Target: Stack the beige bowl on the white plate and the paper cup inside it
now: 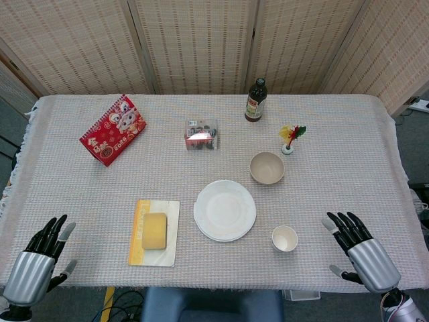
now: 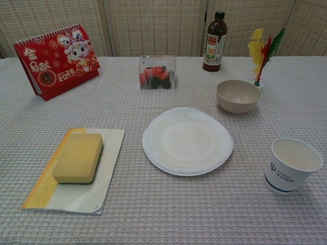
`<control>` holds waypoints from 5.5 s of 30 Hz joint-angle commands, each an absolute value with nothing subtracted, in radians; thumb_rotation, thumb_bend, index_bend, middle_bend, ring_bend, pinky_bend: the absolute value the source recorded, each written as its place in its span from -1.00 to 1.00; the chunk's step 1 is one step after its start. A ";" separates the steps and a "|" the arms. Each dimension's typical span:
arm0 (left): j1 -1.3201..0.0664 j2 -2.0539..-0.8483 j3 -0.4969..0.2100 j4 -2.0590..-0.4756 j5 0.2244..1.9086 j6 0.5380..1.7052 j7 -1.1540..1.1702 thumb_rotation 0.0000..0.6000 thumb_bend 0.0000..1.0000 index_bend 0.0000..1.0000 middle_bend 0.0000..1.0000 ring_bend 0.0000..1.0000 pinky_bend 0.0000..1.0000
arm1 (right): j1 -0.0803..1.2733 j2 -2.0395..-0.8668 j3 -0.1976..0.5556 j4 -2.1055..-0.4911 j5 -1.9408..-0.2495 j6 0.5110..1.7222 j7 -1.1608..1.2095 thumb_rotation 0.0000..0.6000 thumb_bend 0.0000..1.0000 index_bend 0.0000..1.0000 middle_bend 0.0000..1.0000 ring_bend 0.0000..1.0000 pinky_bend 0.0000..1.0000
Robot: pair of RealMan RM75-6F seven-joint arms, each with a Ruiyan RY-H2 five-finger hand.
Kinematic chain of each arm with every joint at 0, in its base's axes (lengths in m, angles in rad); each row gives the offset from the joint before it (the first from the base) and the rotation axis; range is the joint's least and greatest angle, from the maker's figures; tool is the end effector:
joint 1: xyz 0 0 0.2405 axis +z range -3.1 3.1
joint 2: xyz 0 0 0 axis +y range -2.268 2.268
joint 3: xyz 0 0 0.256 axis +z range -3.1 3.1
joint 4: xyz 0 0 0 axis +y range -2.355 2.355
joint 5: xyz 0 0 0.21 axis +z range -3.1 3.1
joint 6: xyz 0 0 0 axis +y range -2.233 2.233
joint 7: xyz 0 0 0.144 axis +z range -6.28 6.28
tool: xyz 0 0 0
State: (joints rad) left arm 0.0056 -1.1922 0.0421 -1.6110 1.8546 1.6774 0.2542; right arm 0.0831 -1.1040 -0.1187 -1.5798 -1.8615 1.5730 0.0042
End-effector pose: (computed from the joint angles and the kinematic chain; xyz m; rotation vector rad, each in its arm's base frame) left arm -0.2675 0.1277 0.1330 -1.5836 -0.5980 -0.9849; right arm -0.2806 -0.1360 0.1361 1.7476 -0.8039 1.0174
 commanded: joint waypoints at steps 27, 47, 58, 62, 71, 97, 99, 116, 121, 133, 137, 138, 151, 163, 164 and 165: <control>0.028 -1.188 0.029 -1.616 1.845 1.738 0.250 1.00 -0.37 -1.00 -1.00 -1.00 -0.48 | 0.353 -0.925 0.102 -1.806 -1.608 1.286 0.199 1.00 -0.81 -1.00 -1.00 -1.00 -1.00; 0.056 -1.201 0.004 -1.603 1.823 1.785 0.294 1.00 -0.37 -1.00 -1.00 -1.00 -0.48 | 0.678 -1.042 0.186 -1.753 -1.062 0.759 -0.042 1.00 -0.82 -1.00 -1.00 -1.00 -1.00; 0.055 -1.184 0.009 -1.596 1.830 1.784 0.261 1.00 -0.37 -1.00 -1.00 -1.00 -0.48 | 0.753 -1.146 0.182 -1.636 -0.936 0.703 -0.083 1.00 -0.82 -1.00 -1.00 -1.00 -1.00; 0.049 -1.181 0.009 -1.593 1.825 1.772 0.247 1.00 -0.37 -1.00 -1.00 -1.00 -0.48 | 0.787 -1.186 0.188 -1.576 -0.884 0.677 -0.087 1.00 -0.83 -1.00 -1.00 -1.00 -1.00; 0.043 -1.169 0.001 -1.591 1.794 1.759 0.208 1.00 -0.37 -1.00 -1.00 -1.00 -0.48 | 0.867 -1.276 0.192 -1.433 -0.805 0.574 -0.073 1.00 -0.83 -1.00 -1.00 -1.00 -1.00; 0.060 -1.146 -0.007 -1.592 1.760 1.784 0.161 1.00 -0.37 -1.00 -1.00 -1.00 -0.48 | 0.964 -1.403 0.185 -1.223 -0.760 0.455 0.001 1.00 -0.84 -1.00 -1.00 -1.00 -1.00; 0.061 -1.145 -0.008 -1.591 1.758 1.786 0.158 1.00 -0.37 -1.00 -1.00 -1.00 -0.48 | 0.964 -1.408 0.186 -1.214 -0.764 0.454 0.009 1.00 -0.84 -1.00 -1.00 -1.00 -1.00; 0.064 -1.140 -0.004 -1.589 1.768 1.793 0.146 1.00 -0.37 -1.00 -1.00 -1.00 -0.48 | 0.964 -1.480 0.176 -1.117 -0.802 0.456 0.041 1.00 -0.62 -1.00 -0.93 -0.89 -0.75; 0.062 -1.143 -0.003 -1.588 1.774 1.791 0.151 1.00 -0.37 -1.00 -1.00 -1.00 -0.48 | 0.950 -1.477 0.181 -1.137 -0.823 0.501 0.038 1.00 -0.43 -0.92 -0.71 -0.53 -0.14; 0.052 -1.154 -0.004 -1.589 1.775 1.771 0.175 1.00 -0.37 -1.00 -1.00 -1.00 -0.48 | 0.896 -1.331 0.224 -1.377 -0.883 0.616 0.045 1.00 -0.46 -0.92 -0.68 -0.51 -0.12; 0.049 -1.158 -0.002 -1.591 1.778 1.763 0.186 1.00 -0.37 -1.00 -1.00 -1.00 -0.48 | 0.882 -1.293 0.227 -1.479 -0.912 0.634 0.048 1.00 -0.47 -0.92 -0.68 -0.51 -0.12; 0.049 -1.159 -0.001 -1.591 1.779 1.763 0.188 1.00 -0.37 -1.00 -1.00 -1.00 -0.48 | 0.881 -1.288 0.226 -1.496 -0.919 0.631 0.049 1.00 -0.47 -0.92 -0.68 -0.51 -0.12; 0.059 -1.149 0.000 -1.592 1.788 1.790 0.170 1.00 -0.37 -1.00 -1.00 -1.00 -0.48 | 0.897 -1.353 0.209 -1.576 -0.985 0.653 0.029 1.00 -0.50 -0.92 -0.68 -0.51 -0.12; 0.071 -1.139 0.000 -1.595 1.797 1.821 0.148 1.00 -0.37 -1.00 -1.00 -1.00 -0.48 | 0.905 -1.395 0.168 -1.591 -0.983 0.664 -0.022 1.00 -0.51 -0.92 -0.69 -0.51 -0.12; 0.072 -1.139 0.000 -1.595 1.800 1.823 0.148 1.00 -0.37 -1.00 -1.00 -1.00 -0.48 | 0.904 -1.401 0.163 -1.591 -0.986 0.665 -0.024 1.00 -0.51 -0.92 -0.69 -0.51 -0.12; 0.072 -1.139 0.001 -1.595 1.803 1.825 0.149 1.00 -0.37 -1.00 -1.00 -1.00 -0.48 | 0.903 -1.406 0.160 -1.591 -0.990 0.668 -0.026 1.00 -0.51 -0.92 -0.69 -0.51 -0.12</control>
State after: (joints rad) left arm 0.0717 -1.1390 0.0004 -1.5948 1.8017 1.8241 0.1484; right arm 0.9039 -1.4028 0.1628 -1.5903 -0.9876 0.6661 -0.0233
